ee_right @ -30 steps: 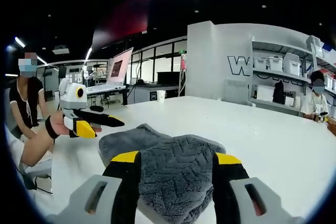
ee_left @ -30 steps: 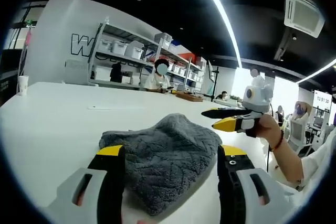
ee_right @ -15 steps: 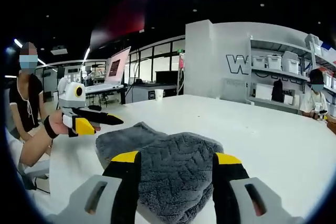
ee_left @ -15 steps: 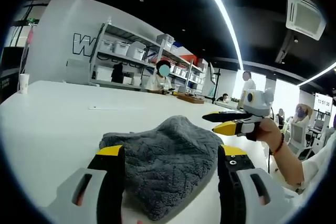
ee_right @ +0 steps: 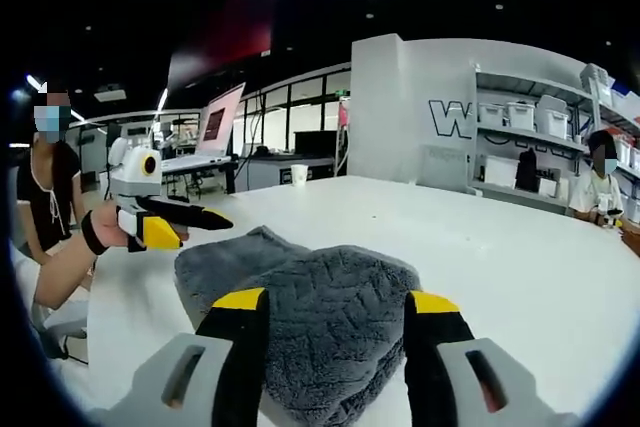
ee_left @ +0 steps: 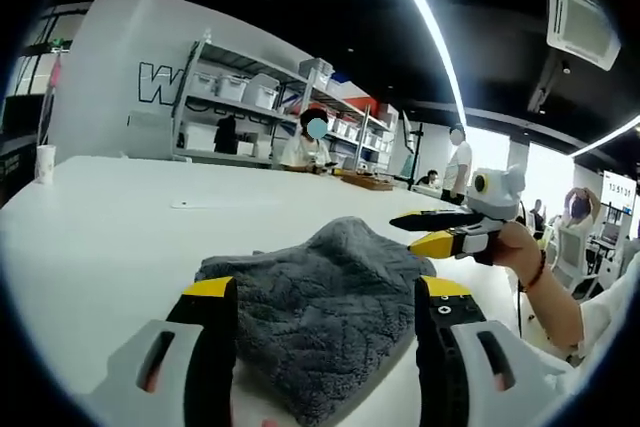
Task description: Open the folded towel by lifting each exposed corner and separating the folded layers until the towel lies flat within the target outline without major curled edges
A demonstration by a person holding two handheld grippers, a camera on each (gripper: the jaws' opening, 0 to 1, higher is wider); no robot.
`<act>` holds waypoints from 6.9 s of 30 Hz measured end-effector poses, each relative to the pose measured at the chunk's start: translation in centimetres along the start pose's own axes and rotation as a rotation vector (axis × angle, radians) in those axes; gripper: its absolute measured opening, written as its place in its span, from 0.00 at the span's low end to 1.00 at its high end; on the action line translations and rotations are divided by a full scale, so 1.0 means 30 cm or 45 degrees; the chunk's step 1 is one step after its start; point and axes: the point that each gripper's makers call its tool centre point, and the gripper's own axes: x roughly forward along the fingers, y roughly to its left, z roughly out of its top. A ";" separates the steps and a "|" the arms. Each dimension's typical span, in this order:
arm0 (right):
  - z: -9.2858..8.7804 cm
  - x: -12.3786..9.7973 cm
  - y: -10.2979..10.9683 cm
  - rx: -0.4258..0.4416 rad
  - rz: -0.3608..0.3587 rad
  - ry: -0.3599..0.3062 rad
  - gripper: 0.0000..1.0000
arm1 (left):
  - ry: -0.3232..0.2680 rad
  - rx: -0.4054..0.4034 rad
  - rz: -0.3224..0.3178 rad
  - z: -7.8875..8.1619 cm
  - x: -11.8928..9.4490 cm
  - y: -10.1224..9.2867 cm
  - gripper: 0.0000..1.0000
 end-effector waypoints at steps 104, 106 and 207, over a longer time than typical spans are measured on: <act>-0.029 0.102 -0.116 0.255 -0.124 -0.020 0.42 | 0.056 -0.083 0.236 -0.067 0.099 0.193 0.40; -0.034 0.105 -0.114 0.260 -0.128 -0.016 0.40 | 0.057 -0.086 0.234 -0.069 0.100 0.191 0.39; 0.059 0.066 -0.149 0.409 -0.108 -0.184 0.00 | -0.193 0.052 0.175 0.110 0.025 0.168 0.01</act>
